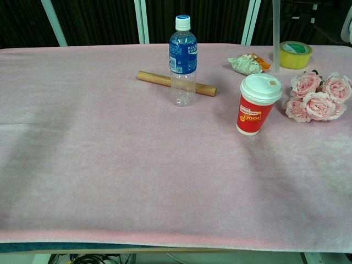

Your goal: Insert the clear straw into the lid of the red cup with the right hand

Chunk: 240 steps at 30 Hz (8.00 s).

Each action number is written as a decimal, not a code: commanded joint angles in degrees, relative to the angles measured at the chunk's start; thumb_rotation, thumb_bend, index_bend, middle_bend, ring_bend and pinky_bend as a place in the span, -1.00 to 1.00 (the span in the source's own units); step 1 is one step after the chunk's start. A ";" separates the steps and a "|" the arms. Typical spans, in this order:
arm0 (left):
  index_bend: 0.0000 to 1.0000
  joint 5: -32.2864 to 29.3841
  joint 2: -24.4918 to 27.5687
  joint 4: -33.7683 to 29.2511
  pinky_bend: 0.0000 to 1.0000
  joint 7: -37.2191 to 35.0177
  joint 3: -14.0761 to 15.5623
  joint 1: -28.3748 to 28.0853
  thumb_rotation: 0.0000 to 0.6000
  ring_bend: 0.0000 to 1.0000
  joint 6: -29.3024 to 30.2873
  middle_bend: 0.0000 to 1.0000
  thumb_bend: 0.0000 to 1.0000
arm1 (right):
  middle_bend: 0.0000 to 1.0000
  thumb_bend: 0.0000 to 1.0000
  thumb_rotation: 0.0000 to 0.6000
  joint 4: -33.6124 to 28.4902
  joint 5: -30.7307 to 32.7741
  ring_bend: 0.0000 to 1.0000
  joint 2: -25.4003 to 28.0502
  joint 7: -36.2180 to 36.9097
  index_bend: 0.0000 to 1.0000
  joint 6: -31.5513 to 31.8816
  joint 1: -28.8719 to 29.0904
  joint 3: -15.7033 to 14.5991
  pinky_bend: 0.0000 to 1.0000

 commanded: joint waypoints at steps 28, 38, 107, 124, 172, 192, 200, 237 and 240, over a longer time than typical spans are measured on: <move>-0.68 -0.31 0.04 0.22 -1.00 -0.11 -0.09 -0.07 1.00 -1.00 -0.36 -0.87 -0.48 | -0.73 -0.30 1.00 2.71 -0.16 -0.77 -1.74 1.15 0.35 -0.95 0.51 -0.29 -0.46; -0.68 -0.47 -0.02 0.40 -1.00 -0.04 -0.09 -0.07 1.00 -1.00 -0.46 -0.87 -0.48 | -0.73 -0.30 1.00 4.38 0.14 -0.77 -2.31 2.20 0.35 -1.77 0.46 -0.45 -0.46; -0.68 -0.82 -0.17 0.81 -1.00 0.31 -0.19 -0.09 1.00 -1.00 -0.66 -0.87 -0.48 | -0.73 -0.29 1.00 11.19 -4.80 -0.77 -5.10 11.56 0.35 -2.45 -1.53 -2.41 -0.46; -0.68 -0.73 -0.22 0.84 -1.00 0.34 -0.18 -0.10 1.00 -1.00 -0.63 -0.87 -0.48 | -0.73 -0.29 1.00 13.68 -6.88 -0.77 -7.04 18.01 0.35 -1.24 -3.37 -3.57 -0.46; -0.68 -0.75 -0.34 0.89 -1.00 0.54 -0.19 -0.20 1.00 -1.00 -0.76 -0.87 -0.48 | -0.73 -0.29 1.00 20.41 -9.97 -0.77 -12.06 21.55 0.35 -2.15 -3.36 -6.66 -0.46; -0.68 -0.80 -0.36 0.88 -1.00 0.59 -0.15 -0.20 1.00 -1.00 -0.82 -0.87 -0.48 | -0.73 -0.29 1.00 21.69 -9.87 -0.78 -12.27 21.74 0.35 -4.17 -3.61 -7.86 -0.46; -0.68 -0.80 -0.41 0.89 -1.00 0.70 -0.08 -0.25 1.00 -1.00 -0.97 -0.87 -0.48 | -0.73 -0.29 1.00 21.53 -10.24 -0.78 -11.92 21.85 0.24 -4.94 -3.69 -8.30 -0.47; -0.68 -0.69 -0.50 0.87 -1.00 1.22 0.05 -0.30 1.00 -1.00 -1.07 -0.87 -0.48 | -0.91 -0.48 1.00 8.84 -17.36 -0.96 1.98 21.47 -0.70 -2.93 -6.61 -10.17 -0.58; -0.68 -0.61 -0.52 0.77 -1.00 1.36 0.07 -0.28 1.00 -1.00 -0.96 -0.87 -0.48 | -0.91 -0.49 1.00 5.79 -17.94 -0.96 5.36 20.13 -0.72 -2.04 -7.61 -10.40 -0.58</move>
